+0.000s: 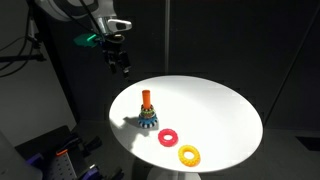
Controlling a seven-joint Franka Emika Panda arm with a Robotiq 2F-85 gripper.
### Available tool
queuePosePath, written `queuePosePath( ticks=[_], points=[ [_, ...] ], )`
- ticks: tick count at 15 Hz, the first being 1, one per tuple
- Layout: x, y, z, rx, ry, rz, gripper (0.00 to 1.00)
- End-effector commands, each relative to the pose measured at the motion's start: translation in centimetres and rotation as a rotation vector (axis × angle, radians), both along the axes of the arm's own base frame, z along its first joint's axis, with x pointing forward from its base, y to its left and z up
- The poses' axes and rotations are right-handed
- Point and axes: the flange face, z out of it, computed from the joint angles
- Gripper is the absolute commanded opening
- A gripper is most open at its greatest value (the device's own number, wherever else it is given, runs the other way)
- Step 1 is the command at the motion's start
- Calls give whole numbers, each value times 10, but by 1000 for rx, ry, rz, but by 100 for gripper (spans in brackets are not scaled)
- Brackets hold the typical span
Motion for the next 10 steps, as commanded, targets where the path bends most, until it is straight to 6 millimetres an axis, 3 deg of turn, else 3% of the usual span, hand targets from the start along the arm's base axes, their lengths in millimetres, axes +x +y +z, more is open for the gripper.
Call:
queuePosePath(
  ticks=[1, 10],
  points=[
    [24, -28, -5, 10, 25, -141, 100],
    [54, -101, -47, 24, 115, -425, 100]
  ],
)
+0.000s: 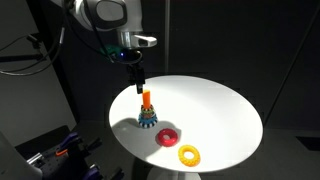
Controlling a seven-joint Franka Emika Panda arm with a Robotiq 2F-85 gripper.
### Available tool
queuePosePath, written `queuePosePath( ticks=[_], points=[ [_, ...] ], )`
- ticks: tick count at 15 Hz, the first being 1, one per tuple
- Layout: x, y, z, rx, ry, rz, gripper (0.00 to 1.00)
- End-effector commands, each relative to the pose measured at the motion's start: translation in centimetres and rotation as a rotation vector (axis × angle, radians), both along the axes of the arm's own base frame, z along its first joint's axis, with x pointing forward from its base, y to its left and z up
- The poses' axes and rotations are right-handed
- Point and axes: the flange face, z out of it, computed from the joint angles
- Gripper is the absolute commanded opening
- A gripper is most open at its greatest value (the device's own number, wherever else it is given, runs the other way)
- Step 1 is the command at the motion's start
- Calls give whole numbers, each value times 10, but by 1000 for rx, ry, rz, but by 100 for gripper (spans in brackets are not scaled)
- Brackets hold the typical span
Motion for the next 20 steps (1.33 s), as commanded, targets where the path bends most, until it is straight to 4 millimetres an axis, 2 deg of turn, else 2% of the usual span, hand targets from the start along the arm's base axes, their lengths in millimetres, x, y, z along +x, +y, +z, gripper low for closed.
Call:
queuePosePath(
  ticks=[1, 7, 11, 14, 15, 16, 20],
  points=[
    [15, -30, -7, 1, 28, -108, 100],
    [24, -77, -28, -17, 34, -280, 100],
    [31, -96, -39, -53, -11, -322, 100],
    [35, -100, -43, -69, -35, -322, 100],
    [28, -95, -46, -43, -18, -308, 100],
    [28, -96, -47, -44, -21, -309, 100],
    [30, -97, -46, -45, -25, -310, 100]
  ],
)
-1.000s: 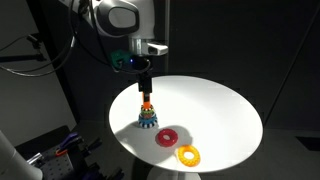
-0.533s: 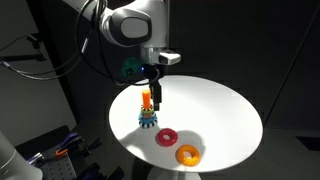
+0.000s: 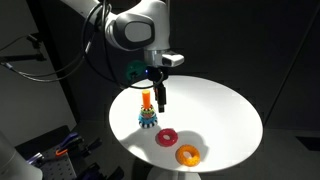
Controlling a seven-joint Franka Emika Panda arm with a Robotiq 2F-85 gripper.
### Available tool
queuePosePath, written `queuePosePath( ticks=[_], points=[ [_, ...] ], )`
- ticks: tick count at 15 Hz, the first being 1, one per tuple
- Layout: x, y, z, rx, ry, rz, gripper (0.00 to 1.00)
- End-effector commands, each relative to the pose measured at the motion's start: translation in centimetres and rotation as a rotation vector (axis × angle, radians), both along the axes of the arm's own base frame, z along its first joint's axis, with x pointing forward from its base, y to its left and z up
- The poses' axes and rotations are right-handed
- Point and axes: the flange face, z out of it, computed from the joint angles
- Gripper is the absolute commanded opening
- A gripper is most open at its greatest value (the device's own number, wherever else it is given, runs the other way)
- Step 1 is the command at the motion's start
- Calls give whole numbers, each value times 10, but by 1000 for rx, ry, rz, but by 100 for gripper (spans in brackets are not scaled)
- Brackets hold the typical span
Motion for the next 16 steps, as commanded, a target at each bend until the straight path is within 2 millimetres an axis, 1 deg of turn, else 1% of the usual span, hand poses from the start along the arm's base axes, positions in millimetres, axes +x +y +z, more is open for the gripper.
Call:
queuePosePath(
  ticks=[1, 2, 5, 9, 11, 16],
  points=[
    [0, 0, 1, 0, 0, 0, 100],
    [0, 0, 1, 0, 0, 0, 100],
    [8, -9, -17, 11, 44, -43, 100],
    [9, -28, -40, 23, 67, -105, 100],
    [8, -41, -48, 31, 76, -124, 100],
    [6, -83, -66, 29, 81, -168, 100]
  ],
)
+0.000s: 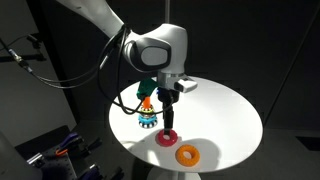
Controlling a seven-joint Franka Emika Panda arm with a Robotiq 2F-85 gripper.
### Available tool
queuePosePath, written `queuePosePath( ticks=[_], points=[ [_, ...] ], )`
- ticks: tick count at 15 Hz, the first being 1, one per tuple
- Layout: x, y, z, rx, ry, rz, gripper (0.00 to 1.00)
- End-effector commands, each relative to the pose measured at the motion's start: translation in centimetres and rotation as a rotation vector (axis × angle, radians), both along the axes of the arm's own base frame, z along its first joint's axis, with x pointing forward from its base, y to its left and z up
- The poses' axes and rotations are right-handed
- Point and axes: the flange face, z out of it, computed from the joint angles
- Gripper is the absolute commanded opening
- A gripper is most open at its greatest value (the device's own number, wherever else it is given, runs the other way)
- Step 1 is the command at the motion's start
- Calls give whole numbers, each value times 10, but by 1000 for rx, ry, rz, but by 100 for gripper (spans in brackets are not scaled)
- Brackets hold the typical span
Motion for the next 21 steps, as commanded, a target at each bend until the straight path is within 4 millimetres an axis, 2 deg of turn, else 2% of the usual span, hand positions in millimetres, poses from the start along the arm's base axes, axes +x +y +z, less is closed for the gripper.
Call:
queuePosePath(
  ticks=[1, 4, 7, 12, 21],
  points=[
    [6, -35, -8, -10, -20, -26, 100],
    [6, -55, -21, -27, -43, -44, 100],
    [9, -65, -37, -38, -80, -51, 100],
    [17, -68, -62, -34, -128, -43, 100],
    [19, -73, -89, -52, -129, -11, 100]
  ],
)
